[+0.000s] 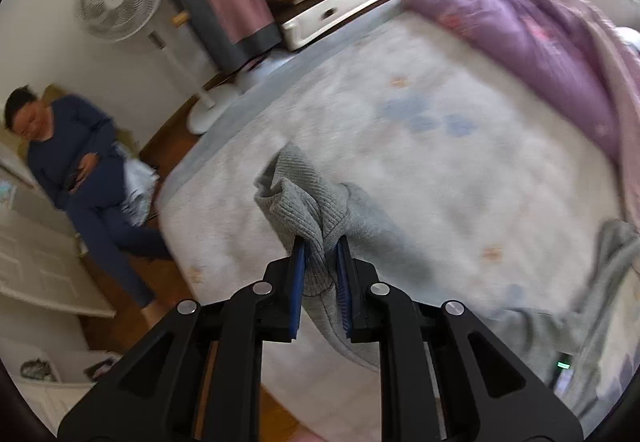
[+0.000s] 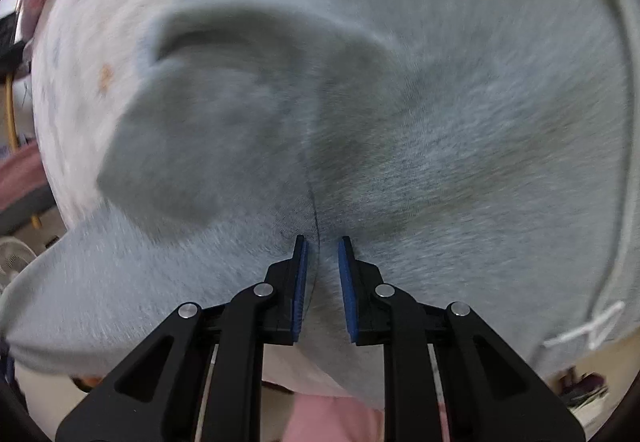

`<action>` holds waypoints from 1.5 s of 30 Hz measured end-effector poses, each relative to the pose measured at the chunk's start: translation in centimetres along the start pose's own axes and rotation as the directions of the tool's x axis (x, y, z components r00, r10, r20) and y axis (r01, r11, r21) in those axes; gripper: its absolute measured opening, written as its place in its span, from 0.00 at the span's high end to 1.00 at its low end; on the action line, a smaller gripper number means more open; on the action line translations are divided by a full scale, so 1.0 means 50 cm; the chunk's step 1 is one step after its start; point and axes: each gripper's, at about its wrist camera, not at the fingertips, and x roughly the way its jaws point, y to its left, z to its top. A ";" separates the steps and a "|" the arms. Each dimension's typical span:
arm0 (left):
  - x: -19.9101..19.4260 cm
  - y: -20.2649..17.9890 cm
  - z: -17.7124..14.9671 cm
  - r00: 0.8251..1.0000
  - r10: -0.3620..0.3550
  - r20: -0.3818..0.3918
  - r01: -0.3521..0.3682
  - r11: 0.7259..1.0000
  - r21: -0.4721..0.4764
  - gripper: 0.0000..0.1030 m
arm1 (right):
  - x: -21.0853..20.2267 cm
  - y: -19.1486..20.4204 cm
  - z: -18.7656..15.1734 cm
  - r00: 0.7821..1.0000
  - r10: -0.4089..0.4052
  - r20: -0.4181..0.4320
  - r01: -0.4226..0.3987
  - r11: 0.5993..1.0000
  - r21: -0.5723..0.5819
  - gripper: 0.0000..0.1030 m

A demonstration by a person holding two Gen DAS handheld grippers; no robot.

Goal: Fold large clothes

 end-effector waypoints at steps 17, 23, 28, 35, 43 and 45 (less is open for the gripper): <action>-0.261 -0.408 -0.150 0.944 -0.324 0.060 0.284 0.893 0.349 0.85 | 0.016 -0.091 0.022 0.968 0.250 -0.014 -0.246 0.959 0.139 0.88; -0.322 -0.562 -0.256 0.910 -0.414 0.002 0.363 0.799 0.479 0.85 | -0.018 -0.187 0.033 0.923 0.376 -0.075 -0.357 0.914 0.193 0.88; -0.324 -0.679 -0.357 0.891 -0.450 -0.063 0.402 0.715 0.572 0.85 | -0.175 -0.341 0.001 0.886 0.460 0.050 -0.459 0.859 0.227 0.83; -0.244 -0.865 -0.584 0.903 -0.422 -0.079 0.300 0.491 0.818 0.85 | -0.390 -0.720 -0.112 0.892 0.302 0.337 -0.427 0.810 0.403 0.83; -0.099 -0.988 -0.809 0.921 -0.308 -0.237 0.331 0.304 0.893 0.82 | -0.431 -0.922 -0.262 0.921 0.170 0.352 -0.362 0.708 0.606 0.83; -0.074 -0.987 -0.833 0.912 -0.250 -0.327 0.389 0.266 0.882 0.69 | -0.435 -0.937 -0.279 0.915 0.171 0.365 -0.376 0.688 0.621 0.83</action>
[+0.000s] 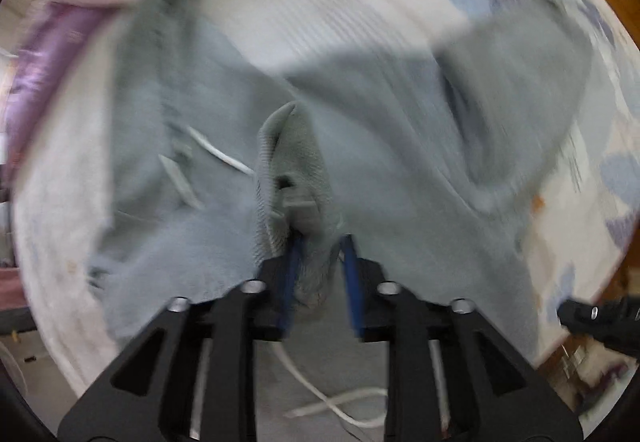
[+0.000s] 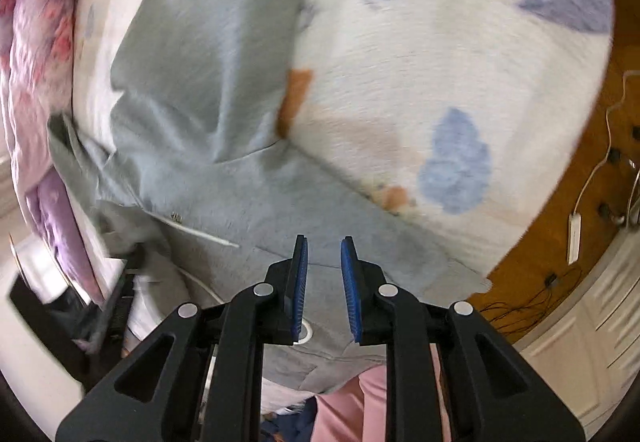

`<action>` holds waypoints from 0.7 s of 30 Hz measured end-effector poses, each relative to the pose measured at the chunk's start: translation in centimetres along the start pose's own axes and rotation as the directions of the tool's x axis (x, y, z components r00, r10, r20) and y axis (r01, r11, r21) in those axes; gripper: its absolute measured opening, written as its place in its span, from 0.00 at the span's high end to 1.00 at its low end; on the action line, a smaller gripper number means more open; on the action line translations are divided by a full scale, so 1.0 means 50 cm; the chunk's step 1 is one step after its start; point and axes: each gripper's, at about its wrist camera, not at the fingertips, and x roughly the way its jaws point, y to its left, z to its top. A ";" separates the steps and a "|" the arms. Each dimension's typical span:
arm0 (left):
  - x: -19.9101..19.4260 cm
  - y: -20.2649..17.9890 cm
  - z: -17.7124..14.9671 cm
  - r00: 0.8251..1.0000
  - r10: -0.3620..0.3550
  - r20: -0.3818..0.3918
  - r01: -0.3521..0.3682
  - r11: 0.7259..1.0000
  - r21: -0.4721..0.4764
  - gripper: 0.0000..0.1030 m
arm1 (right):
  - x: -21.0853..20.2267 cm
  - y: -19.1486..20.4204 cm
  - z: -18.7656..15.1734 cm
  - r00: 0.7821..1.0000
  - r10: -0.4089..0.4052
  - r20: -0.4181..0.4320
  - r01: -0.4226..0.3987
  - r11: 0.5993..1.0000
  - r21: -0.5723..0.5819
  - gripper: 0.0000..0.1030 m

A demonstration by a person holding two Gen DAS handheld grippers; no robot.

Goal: Fold large clothes

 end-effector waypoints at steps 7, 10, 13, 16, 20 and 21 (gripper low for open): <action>-0.063 0.121 -0.088 0.979 -0.204 0.012 0.203 0.964 -0.171 0.13 | 0.030 0.111 -0.024 1.000 -0.026 0.007 0.026 0.996 -0.086 0.32; -0.063 0.244 -0.155 0.973 -0.229 0.012 0.219 0.912 -0.347 0.13 | 0.059 0.198 -0.028 0.999 -0.034 -0.003 0.033 0.976 -0.213 0.30; -0.040 0.370 -0.235 0.989 -0.150 0.004 0.130 0.839 -0.528 0.14 | 0.107 0.278 -0.029 0.998 -0.058 -0.024 0.048 0.951 -0.304 0.29; -0.009 0.464 -0.306 0.998 -0.069 0.006 0.056 0.761 -0.647 0.26 | 0.173 0.341 -0.018 0.994 -0.093 -0.064 0.060 0.916 -0.397 0.29; 0.065 0.534 -0.354 0.999 -0.040 -0.029 0.012 0.770 -0.638 0.56 | 0.263 0.413 -0.019 0.983 -0.183 -0.009 0.152 0.845 -0.513 0.37; 0.100 0.538 -0.366 0.994 -0.089 -0.070 0.025 0.776 -0.630 0.66 | 0.287 0.421 -0.022 0.976 -0.219 -0.016 0.179 0.834 -0.522 0.59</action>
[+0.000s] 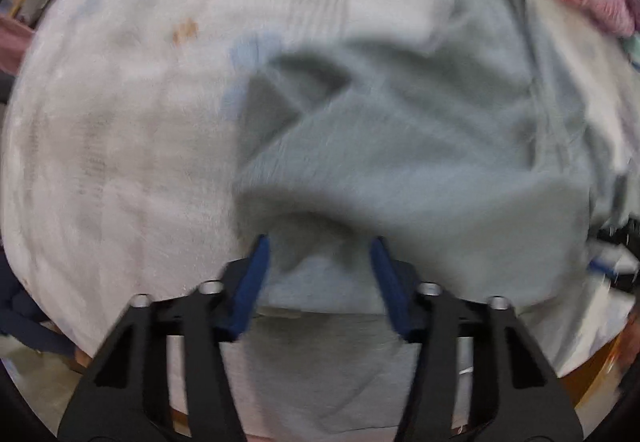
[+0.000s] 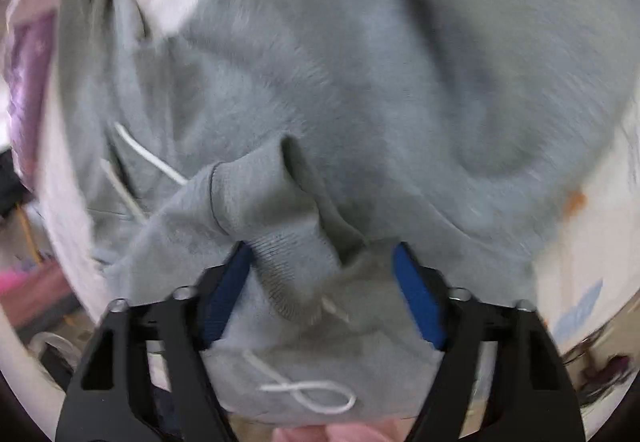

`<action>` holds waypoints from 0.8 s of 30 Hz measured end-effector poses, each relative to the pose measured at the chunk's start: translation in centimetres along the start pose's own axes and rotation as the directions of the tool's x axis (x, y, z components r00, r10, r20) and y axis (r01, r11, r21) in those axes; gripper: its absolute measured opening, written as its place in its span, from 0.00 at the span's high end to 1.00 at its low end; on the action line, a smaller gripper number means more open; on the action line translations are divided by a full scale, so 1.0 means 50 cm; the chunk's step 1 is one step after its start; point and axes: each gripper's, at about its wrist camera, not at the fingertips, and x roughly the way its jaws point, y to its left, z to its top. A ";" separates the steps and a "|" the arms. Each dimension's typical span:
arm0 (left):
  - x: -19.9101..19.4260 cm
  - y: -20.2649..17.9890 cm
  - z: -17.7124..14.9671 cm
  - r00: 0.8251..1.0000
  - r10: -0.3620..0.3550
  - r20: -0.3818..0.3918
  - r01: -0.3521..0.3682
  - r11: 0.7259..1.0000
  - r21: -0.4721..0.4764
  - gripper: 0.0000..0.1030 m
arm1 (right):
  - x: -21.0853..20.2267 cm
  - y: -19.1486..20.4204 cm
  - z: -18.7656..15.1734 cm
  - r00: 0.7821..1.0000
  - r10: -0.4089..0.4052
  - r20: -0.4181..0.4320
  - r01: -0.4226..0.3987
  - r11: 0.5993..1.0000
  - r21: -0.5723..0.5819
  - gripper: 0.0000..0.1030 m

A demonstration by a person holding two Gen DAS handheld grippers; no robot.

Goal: Fold large clothes

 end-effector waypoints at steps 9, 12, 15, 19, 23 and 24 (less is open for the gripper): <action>0.087 0.037 -0.074 0.962 -0.034 -0.271 0.026 0.999 -0.033 0.87 | -0.016 -0.027 -0.010 0.978 -0.205 0.049 0.201 0.977 0.071 0.87; 0.075 0.046 -0.083 0.952 0.031 -0.305 -0.034 0.999 -0.005 0.76 | -0.007 -0.039 -0.004 0.976 -0.216 0.013 0.214 0.974 0.079 0.54; 0.009 0.059 -0.054 0.972 -0.057 -0.228 0.053 0.998 -0.022 0.41 | -0.054 -0.032 -0.001 0.963 -0.260 0.066 0.257 0.965 0.045 0.37; -0.052 0.074 0.044 0.984 -0.130 -0.123 0.127 0.991 -0.035 0.41 | -0.093 -0.020 0.014 0.981 -0.162 0.110 0.160 0.987 0.027 0.37; -0.018 0.098 0.161 0.990 -0.071 -0.119 0.055 0.990 -0.131 0.31 | -0.063 -0.008 0.048 0.988 -0.144 0.056 0.144 0.990 0.003 0.37; -0.006 0.102 0.181 0.992 -0.032 -0.123 0.014 0.989 -0.145 0.31 | -0.048 -0.005 0.053 0.989 -0.139 0.045 0.139 0.990 -0.005 0.37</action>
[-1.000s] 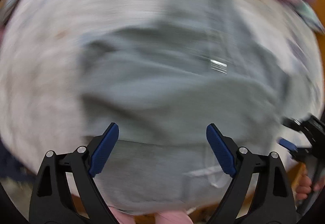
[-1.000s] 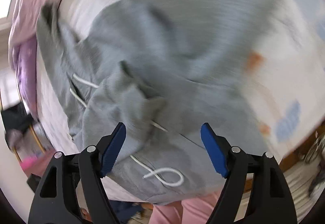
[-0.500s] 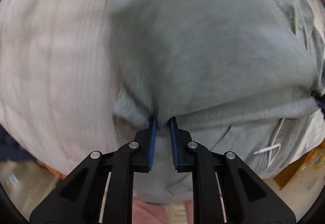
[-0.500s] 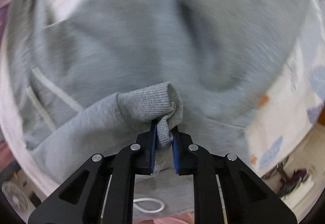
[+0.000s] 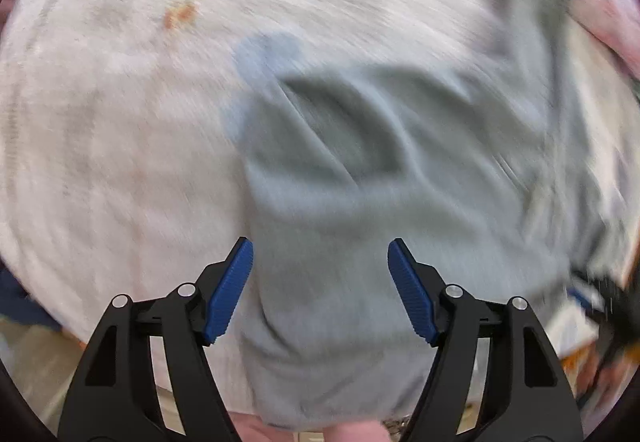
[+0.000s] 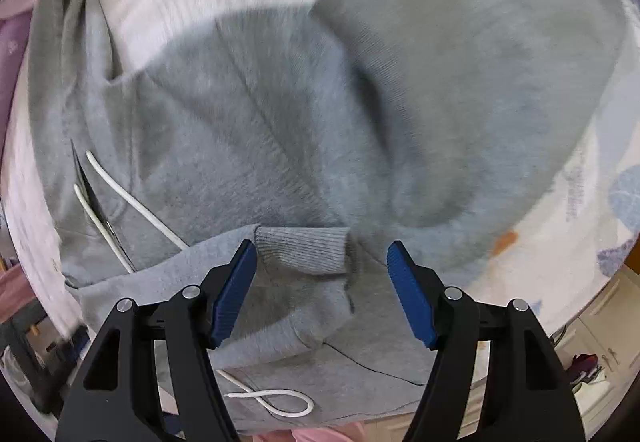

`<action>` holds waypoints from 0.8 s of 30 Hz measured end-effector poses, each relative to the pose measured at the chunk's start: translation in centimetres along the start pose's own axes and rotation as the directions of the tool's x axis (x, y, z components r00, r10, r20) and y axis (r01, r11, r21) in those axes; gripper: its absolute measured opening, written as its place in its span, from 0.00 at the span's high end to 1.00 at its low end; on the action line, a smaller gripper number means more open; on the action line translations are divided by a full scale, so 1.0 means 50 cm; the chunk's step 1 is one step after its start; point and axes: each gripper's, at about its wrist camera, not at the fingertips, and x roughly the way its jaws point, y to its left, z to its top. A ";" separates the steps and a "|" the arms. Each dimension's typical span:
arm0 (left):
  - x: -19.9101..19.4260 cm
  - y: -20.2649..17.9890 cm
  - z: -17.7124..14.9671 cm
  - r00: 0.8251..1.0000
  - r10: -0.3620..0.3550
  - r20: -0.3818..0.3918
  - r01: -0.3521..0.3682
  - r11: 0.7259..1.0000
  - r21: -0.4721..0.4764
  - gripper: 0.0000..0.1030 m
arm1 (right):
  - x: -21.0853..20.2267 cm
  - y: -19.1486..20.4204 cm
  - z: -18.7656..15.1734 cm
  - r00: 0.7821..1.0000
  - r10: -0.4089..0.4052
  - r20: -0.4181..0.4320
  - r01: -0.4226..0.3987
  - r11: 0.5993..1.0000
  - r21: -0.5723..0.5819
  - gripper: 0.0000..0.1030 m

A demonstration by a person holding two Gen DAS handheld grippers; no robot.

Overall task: Fold large clothes
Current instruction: 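Lay the sleeve across the hoodie body with the left tool and release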

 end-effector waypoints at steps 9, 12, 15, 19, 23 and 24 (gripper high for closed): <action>0.064 0.009 0.101 0.999 0.042 0.031 -0.042 0.999 0.007 0.74 | 0.008 0.056 -0.018 0.994 -0.074 0.080 0.079 0.995 -0.064 0.85; 0.024 0.020 0.082 0.991 0.104 0.089 -0.106 0.994 0.024 0.90 | -0.002 0.034 -0.016 0.997 -0.014 0.071 0.016 1.000 -0.021 0.91; -0.009 0.044 0.076 0.987 0.104 0.122 -0.101 0.994 -0.030 0.91 | -0.011 0.003 -0.009 0.998 0.017 0.059 -0.018 1.000 0.013 0.93; -0.012 0.065 0.095 0.986 0.113 0.120 -0.105 0.992 -0.069 0.88 | -0.033 -0.001 -0.003 0.996 -0.002 0.090 0.003 1.000 -0.012 0.93; 0.041 0.056 0.134 0.957 0.283 0.056 -0.280 0.958 -0.054 0.40 | -0.003 0.016 0.019 0.994 -0.095 0.055 0.096 0.995 -0.025 0.82; 0.026 0.048 0.130 0.952 0.295 0.085 -0.294 0.955 -0.030 0.40 | -0.003 0.018 0.018 0.995 -0.086 0.042 0.086 0.996 -0.010 0.79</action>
